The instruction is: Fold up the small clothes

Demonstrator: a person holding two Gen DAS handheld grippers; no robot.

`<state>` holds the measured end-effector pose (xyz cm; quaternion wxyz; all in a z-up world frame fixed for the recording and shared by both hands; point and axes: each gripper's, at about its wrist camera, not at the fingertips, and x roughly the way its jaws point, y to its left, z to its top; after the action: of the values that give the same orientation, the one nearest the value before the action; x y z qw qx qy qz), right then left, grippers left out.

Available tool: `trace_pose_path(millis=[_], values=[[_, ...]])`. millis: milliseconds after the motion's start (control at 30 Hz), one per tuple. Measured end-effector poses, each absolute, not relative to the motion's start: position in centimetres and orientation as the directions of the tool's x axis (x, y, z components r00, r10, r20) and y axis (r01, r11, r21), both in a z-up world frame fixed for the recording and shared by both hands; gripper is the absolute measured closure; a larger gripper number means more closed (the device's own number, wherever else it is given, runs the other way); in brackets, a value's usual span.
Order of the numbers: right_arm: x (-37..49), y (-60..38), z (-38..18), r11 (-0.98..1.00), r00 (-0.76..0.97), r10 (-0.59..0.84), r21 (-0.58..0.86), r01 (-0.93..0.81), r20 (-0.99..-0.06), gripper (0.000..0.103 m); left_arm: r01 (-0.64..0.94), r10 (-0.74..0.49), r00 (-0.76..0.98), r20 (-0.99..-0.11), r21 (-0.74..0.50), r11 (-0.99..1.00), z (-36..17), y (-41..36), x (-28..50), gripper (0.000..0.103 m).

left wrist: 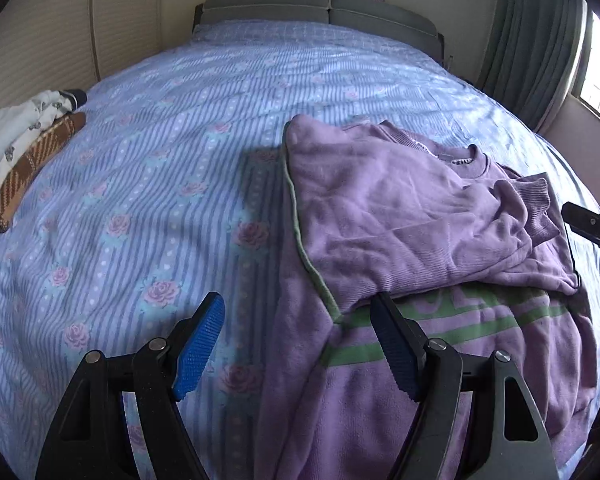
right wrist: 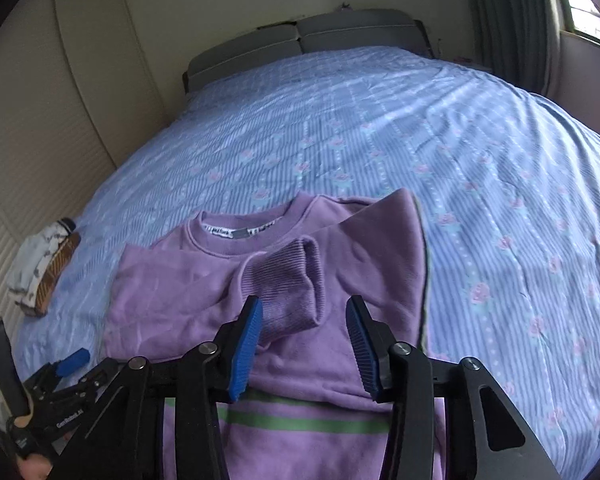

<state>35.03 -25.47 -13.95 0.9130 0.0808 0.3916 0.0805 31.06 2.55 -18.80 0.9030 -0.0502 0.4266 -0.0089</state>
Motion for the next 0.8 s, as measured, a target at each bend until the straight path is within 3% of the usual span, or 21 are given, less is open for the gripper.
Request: trace_pose_path(millis=[167,267,300,333,800], values=[[37.0,-24.4,-15.3,0.977,0.623,0.214,0.175,-0.124,-0.752,0.06,-0.012,-0.061,0.623,-0.78,-0.087,0.996,-19.3,3.0,31.5,0.028],[37.6,-24.3,-16.6,0.979,0.58,0.206,0.165,-0.123,-0.788,0.077,-0.007,-0.064,0.614,-0.787,-0.086,0.996,-19.6,3.2,31.6,0.028],[37.5,-24.3,-16.9,0.981,0.576,0.192,0.149,-0.122,-0.794,0.091,-0.013,-0.06,0.615,-0.786,-0.086,0.996,-19.7,3.4,31.6,0.028],[37.2,-24.5,-17.1,0.982,0.576,0.189,0.144,-0.123,-0.795,0.094,-0.023,-0.052,0.618,-0.785,-0.084,0.996,-19.7,3.6,31.5,0.028],[34.4,-25.4,-18.7,0.984,0.546,0.179,0.154,-0.093,-0.818,0.096,-0.06,-0.039,0.646,-0.763,-0.101,0.993,-18.9,5.7,30.6,0.025]])
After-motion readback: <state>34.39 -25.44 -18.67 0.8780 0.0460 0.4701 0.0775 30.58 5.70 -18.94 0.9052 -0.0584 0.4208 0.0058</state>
